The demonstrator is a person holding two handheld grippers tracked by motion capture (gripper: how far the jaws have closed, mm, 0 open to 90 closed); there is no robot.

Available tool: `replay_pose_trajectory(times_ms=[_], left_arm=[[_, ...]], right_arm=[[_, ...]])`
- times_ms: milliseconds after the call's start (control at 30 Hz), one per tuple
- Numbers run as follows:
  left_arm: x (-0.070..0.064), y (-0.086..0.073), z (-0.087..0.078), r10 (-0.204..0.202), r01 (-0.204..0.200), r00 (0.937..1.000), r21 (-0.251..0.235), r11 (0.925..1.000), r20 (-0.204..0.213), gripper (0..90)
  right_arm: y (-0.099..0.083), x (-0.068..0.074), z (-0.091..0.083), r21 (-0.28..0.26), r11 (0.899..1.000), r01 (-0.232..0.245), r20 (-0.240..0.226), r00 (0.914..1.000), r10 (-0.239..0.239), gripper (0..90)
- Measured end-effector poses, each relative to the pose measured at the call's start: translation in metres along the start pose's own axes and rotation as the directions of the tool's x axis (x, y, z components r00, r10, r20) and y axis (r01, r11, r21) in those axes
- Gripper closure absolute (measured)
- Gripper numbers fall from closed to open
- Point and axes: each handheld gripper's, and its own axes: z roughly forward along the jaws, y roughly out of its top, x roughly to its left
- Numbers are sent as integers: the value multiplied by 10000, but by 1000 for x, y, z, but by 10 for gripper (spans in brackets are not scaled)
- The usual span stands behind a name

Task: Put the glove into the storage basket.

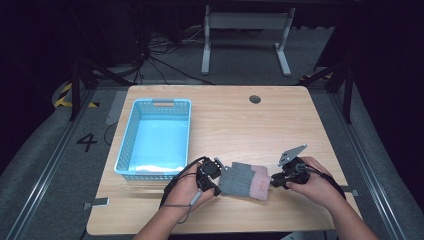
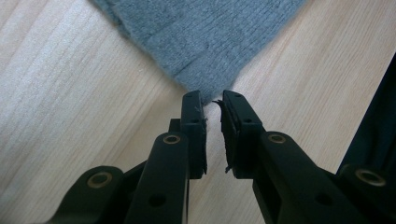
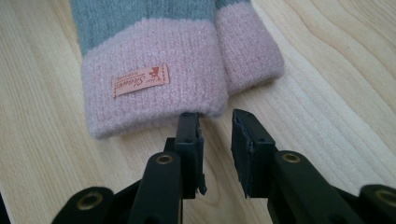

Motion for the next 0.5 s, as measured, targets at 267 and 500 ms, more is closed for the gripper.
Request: replay_pose_trajectory(times_ms=[267, 500], left_arm=[[3, 0, 5, -151, 152, 9998, 87, 9998, -95, 729], [3, 2, 10, -222, 222, 9997, 100, 9997, -43, 741]], right_arm=[[0, 0, 1, 59, 10000, -79, -80, 9999, 79, 717], [0, 0, 3, 20, 9999, 171, 53, 9998, -171, 682]])
